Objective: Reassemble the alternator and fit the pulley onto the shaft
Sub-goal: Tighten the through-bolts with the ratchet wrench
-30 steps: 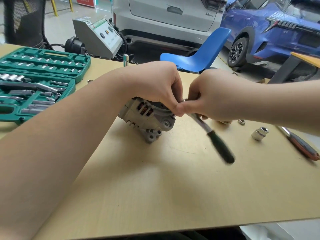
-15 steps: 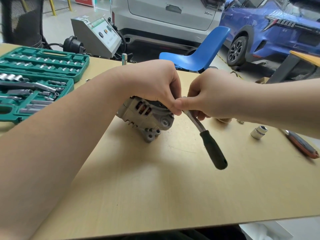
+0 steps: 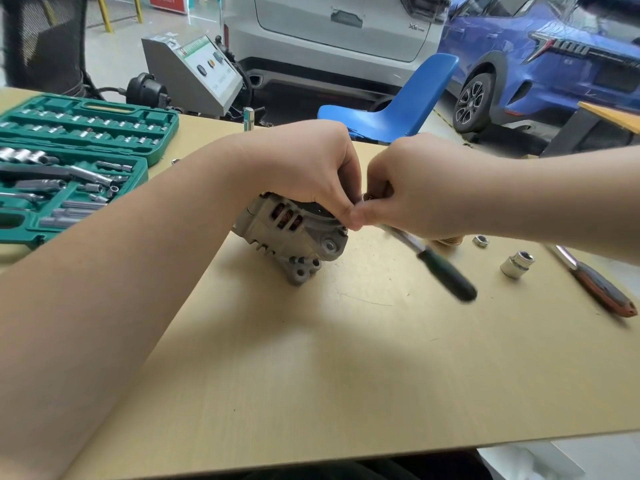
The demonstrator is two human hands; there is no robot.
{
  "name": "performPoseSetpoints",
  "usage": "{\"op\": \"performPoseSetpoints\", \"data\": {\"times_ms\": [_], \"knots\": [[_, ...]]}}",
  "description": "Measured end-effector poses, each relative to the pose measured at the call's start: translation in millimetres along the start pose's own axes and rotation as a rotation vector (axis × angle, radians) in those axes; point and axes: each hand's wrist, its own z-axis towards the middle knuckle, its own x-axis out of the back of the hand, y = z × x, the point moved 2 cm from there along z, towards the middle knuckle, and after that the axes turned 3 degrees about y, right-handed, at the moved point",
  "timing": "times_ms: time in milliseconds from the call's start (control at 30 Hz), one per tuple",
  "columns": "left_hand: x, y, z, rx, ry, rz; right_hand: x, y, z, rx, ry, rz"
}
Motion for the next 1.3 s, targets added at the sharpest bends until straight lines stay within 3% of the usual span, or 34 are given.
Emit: {"op": "performPoseSetpoints", "data": {"times_ms": [100, 167, 200, 333, 400, 533, 600, 633, 767, 833, 900, 1000, 1067, 1133, 1233, 1300], "knots": [[-0.2, -1.0, -0.8, -0.002, -0.008, -0.02, 0.4, 5.7, -4.7, 0.384, 0.075, -0.423], [-0.2, -1.3, -0.1, 0.005, -0.006, -0.013, -0.8, 10.6, -6.7, 0.48, 0.092, -0.44], [-0.4, -1.1, 0.5, 0.007, -0.002, -0.007, -0.1, 10.7, -7.7, 0.413, 0.093, -0.342], [-1.8, -2.4, 2.6, 0.021, 0.0, 0.009, -2.9, 6.4, -1.5, -0.14, -0.039, 0.255], [-2.1, -2.2, 3.0, 0.016, -0.004, 0.004, -3.3, 2.5, -1.4, -0.212, -0.068, 0.305], [-0.3, -1.8, 0.3, -0.009, -0.003, -0.005, -0.9, 8.3, -2.2, 0.245, 0.081, -0.22], [0.1, -2.0, 0.7, -0.003, -0.003, -0.006, -1.8, 12.4, -4.7, 0.446, 0.1, -0.337], [0.0, -2.0, 1.2, -0.004, 0.001, -0.001, -3.2, 13.7, -5.8, 0.448, 0.097, -0.315], [-1.6, -2.0, 0.7, 0.001, 0.004, -0.009, -3.0, 8.2, -0.6, -0.065, -0.029, 0.141], [-2.2, -1.8, 0.9, 0.003, -0.007, -0.011, -1.8, 3.0, 0.4, -0.17, -0.057, 0.239], [-1.8, -1.7, 0.9, -0.009, -0.013, -0.015, -2.6, 0.9, -0.3, -0.072, -0.013, 0.092], [-0.8, -2.4, -0.6, -0.003, -0.013, -0.025, -3.3, 4.4, -3.4, 0.311, 0.072, -0.362], [-0.9, -2.7, 0.0, 0.007, -0.012, -0.017, -1.9, 11.0, -4.7, 0.454, 0.072, -0.407], [-1.5, -2.2, 0.8, 0.003, -0.002, -0.002, -0.9, 11.6, -6.5, 0.312, 0.065, -0.203], [-0.9, -1.9, 0.5, 0.005, -0.009, -0.005, -3.9, 7.8, -1.3, -0.062, -0.026, 0.181], [-1.1, -1.4, 0.7, 0.012, -0.024, -0.005, -2.6, 3.8, -1.2, -0.196, -0.064, 0.311]]}}
